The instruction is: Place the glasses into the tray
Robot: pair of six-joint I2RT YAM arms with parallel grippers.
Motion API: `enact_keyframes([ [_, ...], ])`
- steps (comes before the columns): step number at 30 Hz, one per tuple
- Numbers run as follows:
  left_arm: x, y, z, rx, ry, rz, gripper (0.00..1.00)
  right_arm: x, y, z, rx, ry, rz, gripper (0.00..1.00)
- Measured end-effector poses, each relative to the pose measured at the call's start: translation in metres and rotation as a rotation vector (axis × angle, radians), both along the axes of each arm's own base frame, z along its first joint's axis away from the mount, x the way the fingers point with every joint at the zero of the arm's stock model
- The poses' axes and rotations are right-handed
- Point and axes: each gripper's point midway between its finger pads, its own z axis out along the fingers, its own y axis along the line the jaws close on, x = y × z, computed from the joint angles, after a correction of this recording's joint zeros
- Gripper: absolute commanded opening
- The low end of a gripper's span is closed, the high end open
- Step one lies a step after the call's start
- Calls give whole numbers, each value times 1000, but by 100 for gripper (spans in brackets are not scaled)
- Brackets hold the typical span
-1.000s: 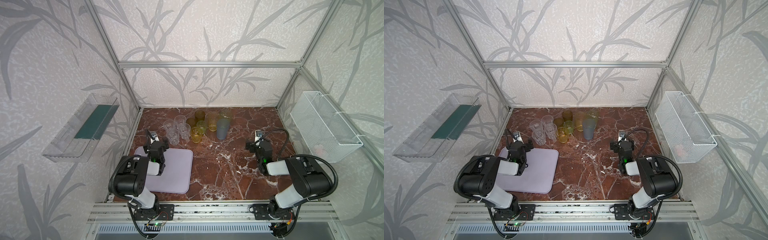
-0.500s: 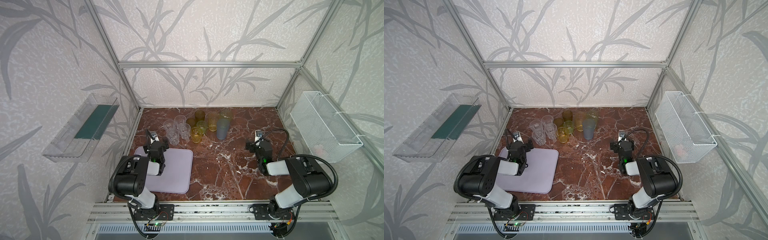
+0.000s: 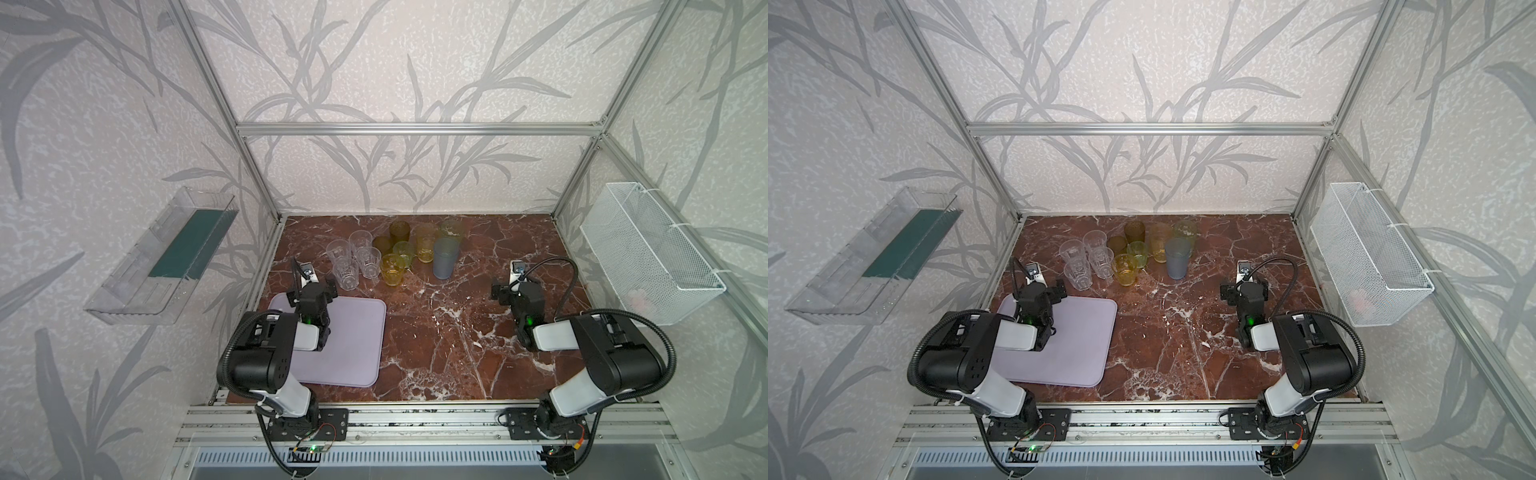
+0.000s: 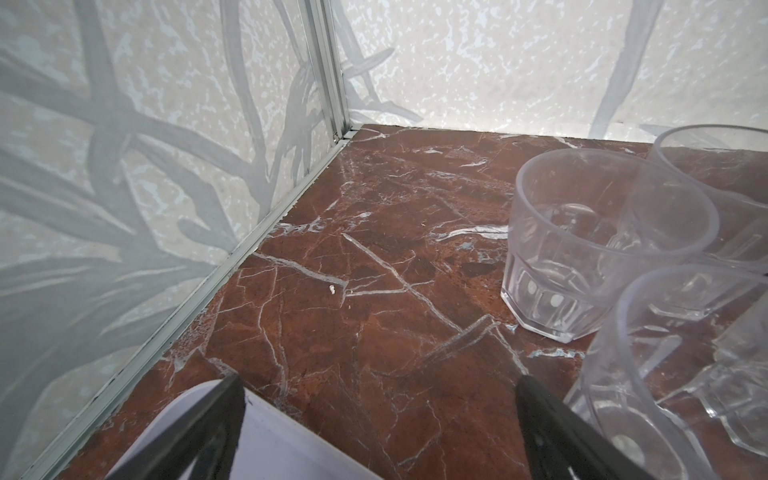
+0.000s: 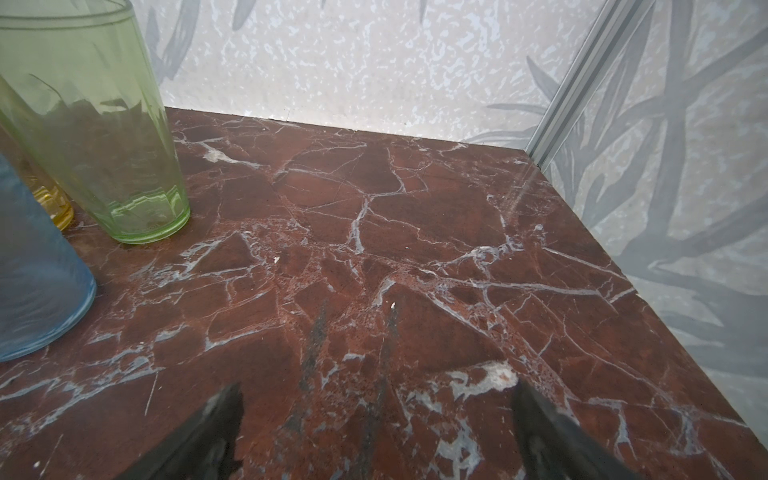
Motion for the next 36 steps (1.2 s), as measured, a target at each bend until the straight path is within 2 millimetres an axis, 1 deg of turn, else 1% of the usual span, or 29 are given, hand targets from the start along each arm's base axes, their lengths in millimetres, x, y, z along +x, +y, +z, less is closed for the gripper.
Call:
enact_keyframes([
  [26, 0, 0, 0, 1, 1, 1, 99, 0, 0, 0, 0, 0, 0, 99],
  [36, -3, 1, 13, 20, -22, 31, 99, 0, -2, 0, 1, 0, -4, 99],
])
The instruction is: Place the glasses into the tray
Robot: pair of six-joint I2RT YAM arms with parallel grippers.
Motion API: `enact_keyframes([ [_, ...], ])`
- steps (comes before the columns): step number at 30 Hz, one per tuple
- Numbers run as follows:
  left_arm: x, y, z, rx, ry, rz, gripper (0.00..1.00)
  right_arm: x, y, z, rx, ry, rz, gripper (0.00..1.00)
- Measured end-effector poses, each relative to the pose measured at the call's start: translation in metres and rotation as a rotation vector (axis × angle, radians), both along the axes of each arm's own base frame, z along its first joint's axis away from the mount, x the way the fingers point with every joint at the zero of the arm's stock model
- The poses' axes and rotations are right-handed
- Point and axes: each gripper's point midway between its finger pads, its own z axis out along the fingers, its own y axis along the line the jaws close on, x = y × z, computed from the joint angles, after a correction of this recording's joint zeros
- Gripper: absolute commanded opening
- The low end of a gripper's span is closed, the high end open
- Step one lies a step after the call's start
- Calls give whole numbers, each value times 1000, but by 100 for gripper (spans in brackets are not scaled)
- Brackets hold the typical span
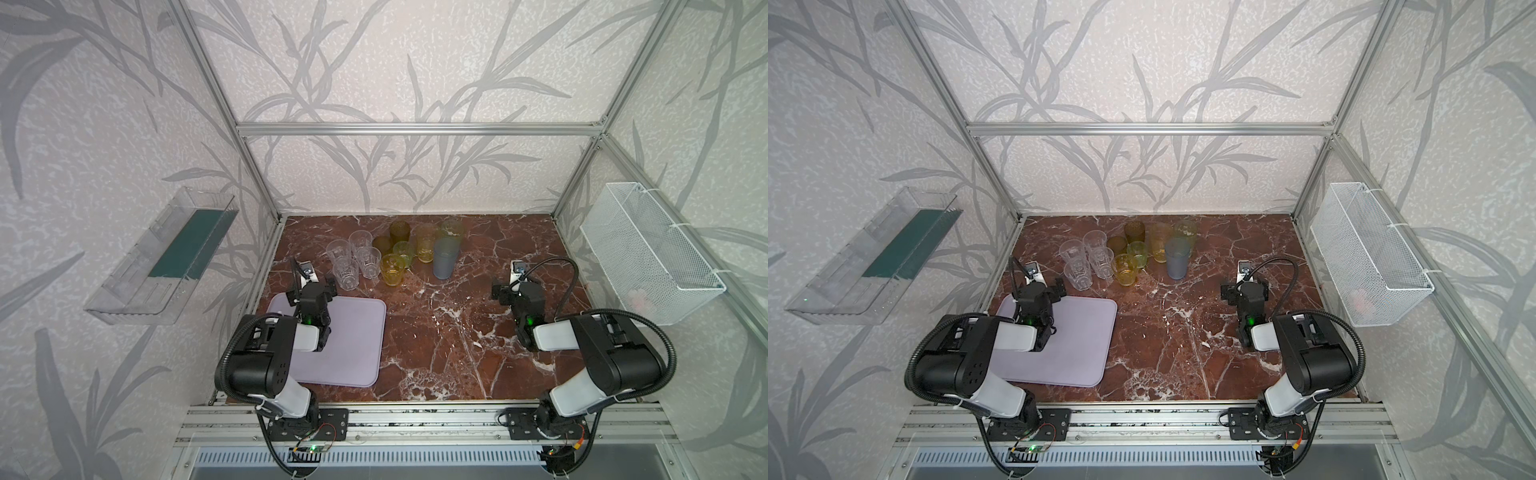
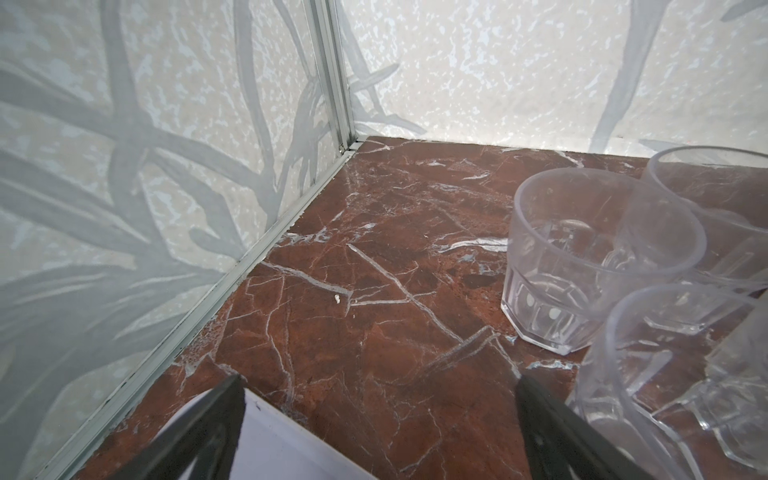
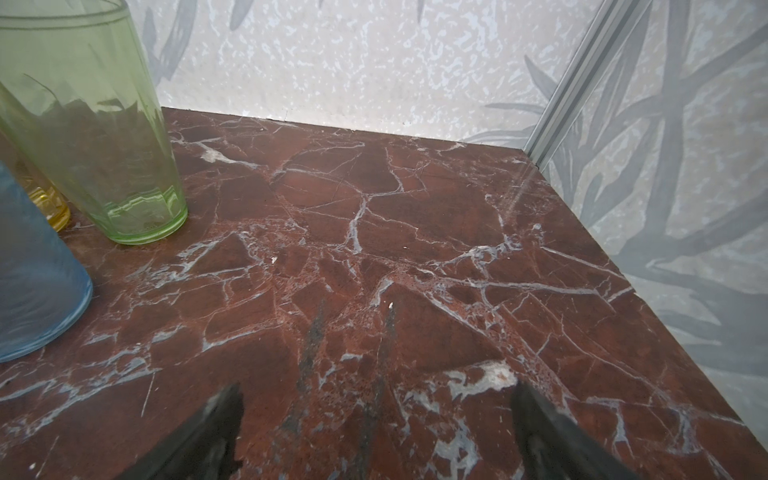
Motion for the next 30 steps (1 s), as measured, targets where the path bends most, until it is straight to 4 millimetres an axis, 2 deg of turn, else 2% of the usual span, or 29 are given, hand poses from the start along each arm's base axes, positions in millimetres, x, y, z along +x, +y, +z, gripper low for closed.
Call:
enact_keyframes([
  [2, -4, -1, 8, 13, 12, 16, 99, 0, 0, 0, 0, 0, -1, 99],
  [6, -4, -7, 41, 13, -33, 6, 99, -1, -5, 0, 0, -5, -28, 99],
  [9, -8, -10, 52, 13, -49, 0, 99, -4, -7, -1, -3, -5, -36, 99],
  [18, -24, -12, 57, 0, -1, 16, 99, -9, 10, 2, -43, -27, 8, 99],
  [28, -29, -20, 47, 13, 72, 7, 99, -9, 6, 5, -65, -23, -15, 99],
  [30, -29, -21, 48, 16, 77, 5, 99, -8, 5, 12, -83, -6, -42, 99],
])
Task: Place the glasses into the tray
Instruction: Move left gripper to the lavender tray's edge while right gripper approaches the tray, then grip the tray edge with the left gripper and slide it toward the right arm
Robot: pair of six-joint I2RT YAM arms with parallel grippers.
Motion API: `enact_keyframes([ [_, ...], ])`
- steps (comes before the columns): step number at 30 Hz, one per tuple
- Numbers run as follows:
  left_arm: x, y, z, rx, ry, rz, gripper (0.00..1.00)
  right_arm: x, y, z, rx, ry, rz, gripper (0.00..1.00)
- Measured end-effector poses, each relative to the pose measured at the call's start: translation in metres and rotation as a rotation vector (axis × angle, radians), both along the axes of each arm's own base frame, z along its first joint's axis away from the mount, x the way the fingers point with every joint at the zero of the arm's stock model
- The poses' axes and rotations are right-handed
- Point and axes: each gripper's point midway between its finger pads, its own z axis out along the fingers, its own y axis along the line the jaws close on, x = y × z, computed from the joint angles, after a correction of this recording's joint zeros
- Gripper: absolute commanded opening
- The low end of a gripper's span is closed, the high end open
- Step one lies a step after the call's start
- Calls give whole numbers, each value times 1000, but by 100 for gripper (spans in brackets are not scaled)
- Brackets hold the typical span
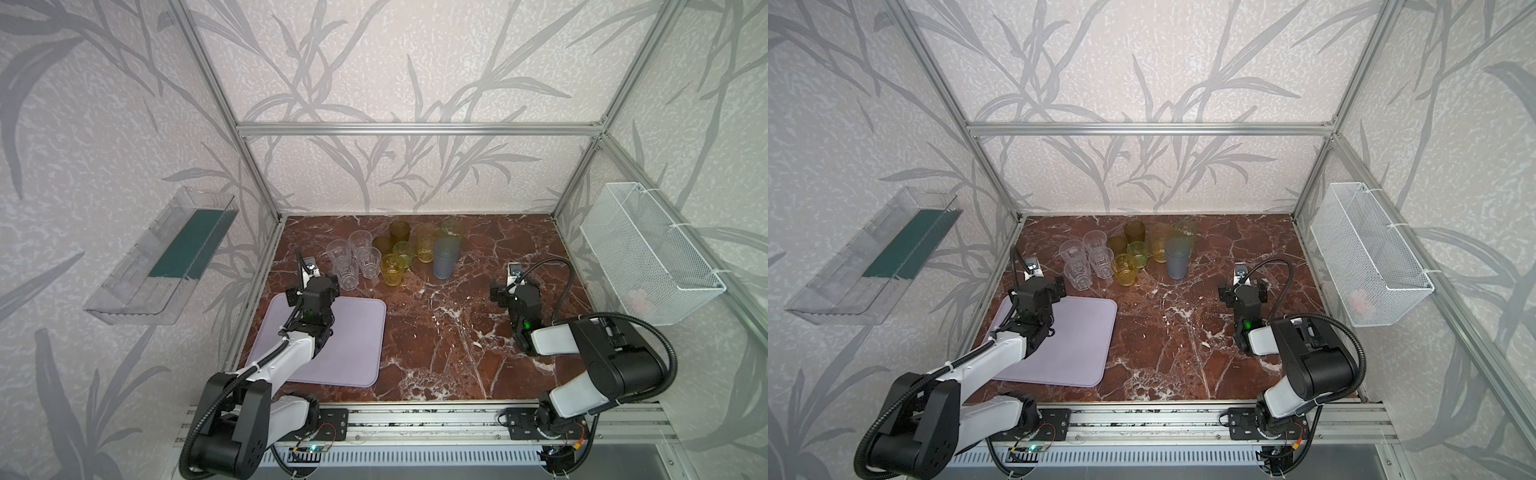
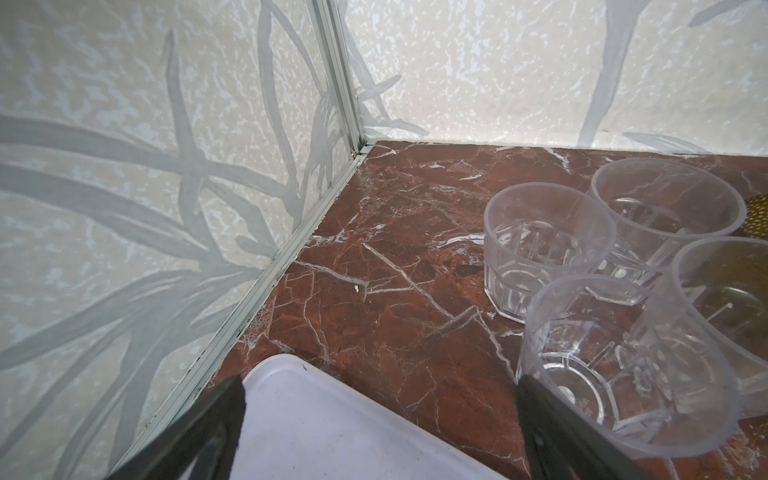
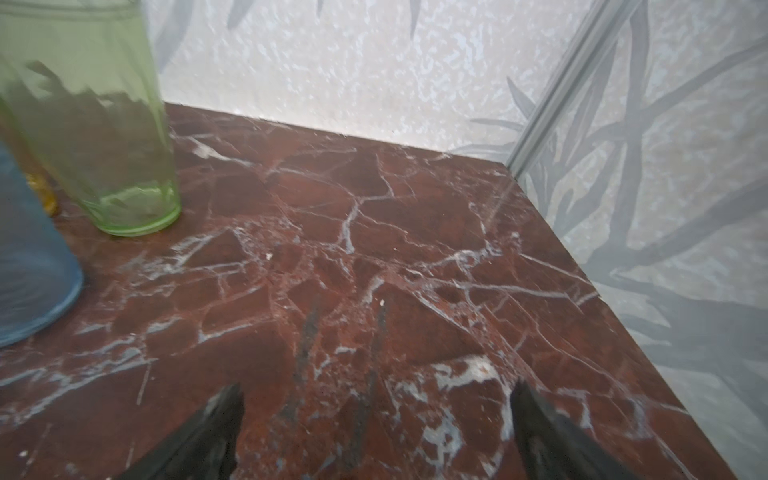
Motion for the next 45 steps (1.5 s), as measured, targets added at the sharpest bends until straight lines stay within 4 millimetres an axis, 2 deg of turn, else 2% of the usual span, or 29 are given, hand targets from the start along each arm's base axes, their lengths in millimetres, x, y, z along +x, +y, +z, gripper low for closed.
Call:
enact_keyframes([
  [5, 2, -4, 4, -2, -5, -7, 99, 10, 8, 46, -1, -63, 7, 99],
  [11, 3, -18, 12, -11, 23, -34, 99, -6, 28, 47, -34, -2, 37, 99],
  [13, -3, -25, 18, -37, 22, -44, 99, -13, 35, 58, -2, 6, 52, 99],
  [17, -27, -44, 35, -151, -19, -84, 99, -27, 49, 94, 167, -3, 111, 99],
  [19, -39, -53, 41, -211, -32, -110, 99, -37, 57, 102, 260, 21, 147, 99],
  [22, -57, -64, 33, -274, 15, -145, 99, -57, 69, 97, 364, 117, 202, 99],
  [28, -93, -84, -16, -336, 267, -212, 99, -106, 94, 67, 534, 376, 310, 99],
  [30, -104, -94, -31, -348, 347, -243, 98, -122, 100, 63, 581, 437, 340, 99],
  [33, -115, -111, -46, -370, 437, -298, 98, -139, 107, 67, 644, 470, 382, 99],
  [38, -127, -142, -64, -393, 538, -391, 97, -157, 116, 74, 716, 494, 439, 99],
  [45, -141, -179, -84, -371, 644, -481, 97, -178, 112, 54, 755, 579, 404, 99],
])
